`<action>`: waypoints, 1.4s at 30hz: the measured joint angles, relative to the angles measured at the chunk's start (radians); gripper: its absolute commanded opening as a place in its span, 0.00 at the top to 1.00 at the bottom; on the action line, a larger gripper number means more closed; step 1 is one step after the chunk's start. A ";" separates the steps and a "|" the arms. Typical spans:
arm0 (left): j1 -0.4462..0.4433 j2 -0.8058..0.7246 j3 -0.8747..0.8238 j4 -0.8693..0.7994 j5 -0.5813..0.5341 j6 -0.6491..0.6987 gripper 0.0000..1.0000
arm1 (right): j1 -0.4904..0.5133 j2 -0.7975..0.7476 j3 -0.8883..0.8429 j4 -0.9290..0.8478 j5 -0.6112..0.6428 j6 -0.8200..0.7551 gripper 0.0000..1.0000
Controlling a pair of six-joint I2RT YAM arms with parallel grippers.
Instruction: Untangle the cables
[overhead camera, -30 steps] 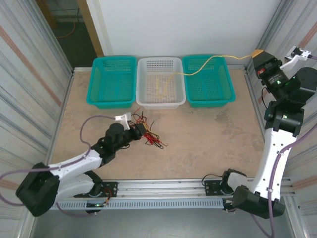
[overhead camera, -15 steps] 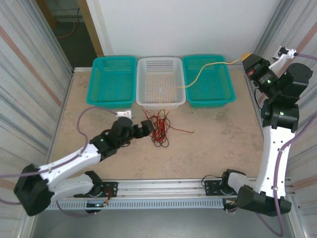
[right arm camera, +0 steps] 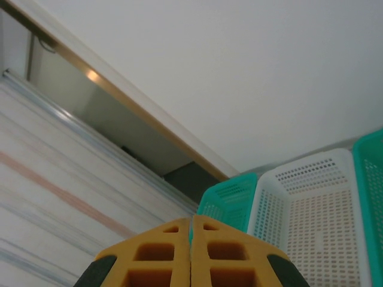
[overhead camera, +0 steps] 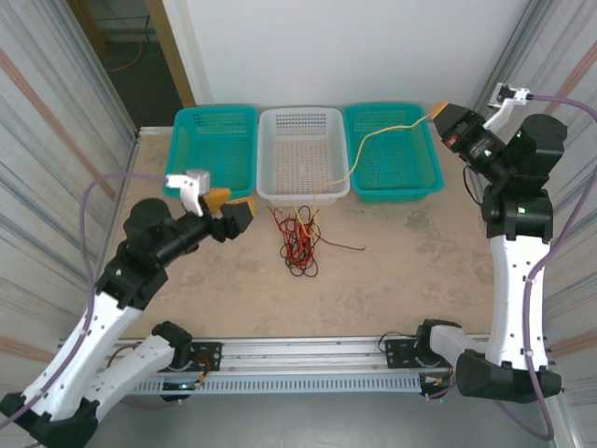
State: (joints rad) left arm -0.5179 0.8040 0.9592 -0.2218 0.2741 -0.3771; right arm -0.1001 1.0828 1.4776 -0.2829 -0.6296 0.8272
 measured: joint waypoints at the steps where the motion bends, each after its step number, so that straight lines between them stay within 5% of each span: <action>1: 0.000 0.044 0.029 0.010 0.036 0.019 0.16 | 0.017 0.002 0.000 -0.001 0.000 -0.003 1.00; 10: -0.036 0.401 0.250 0.040 0.274 0.138 0.20 | 0.185 0.034 0.000 -0.011 0.010 -0.043 1.00; 18: -0.087 0.434 0.225 0.118 0.360 0.143 0.22 | 0.270 0.054 0.000 -0.009 0.032 -0.054 1.00; 21: -0.087 0.435 0.212 0.127 0.380 0.127 0.31 | 0.295 0.070 -0.001 -0.004 0.032 -0.054 1.00; 28: -0.087 0.452 0.212 0.140 0.407 0.109 0.74 | 0.317 0.090 -0.005 0.002 0.053 -0.055 1.00; 35: -0.087 0.459 0.198 0.146 0.426 0.096 0.66 | 0.330 0.096 -0.006 0.020 0.058 -0.055 1.00; 42: -0.087 0.466 0.173 0.152 0.440 0.072 0.92 | 0.334 0.096 -0.018 0.025 0.060 -0.055 1.00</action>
State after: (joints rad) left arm -0.6044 1.2701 1.1320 -0.0700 0.7143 -0.3046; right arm 0.2340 1.1786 1.4601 -0.2581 -0.5701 0.7727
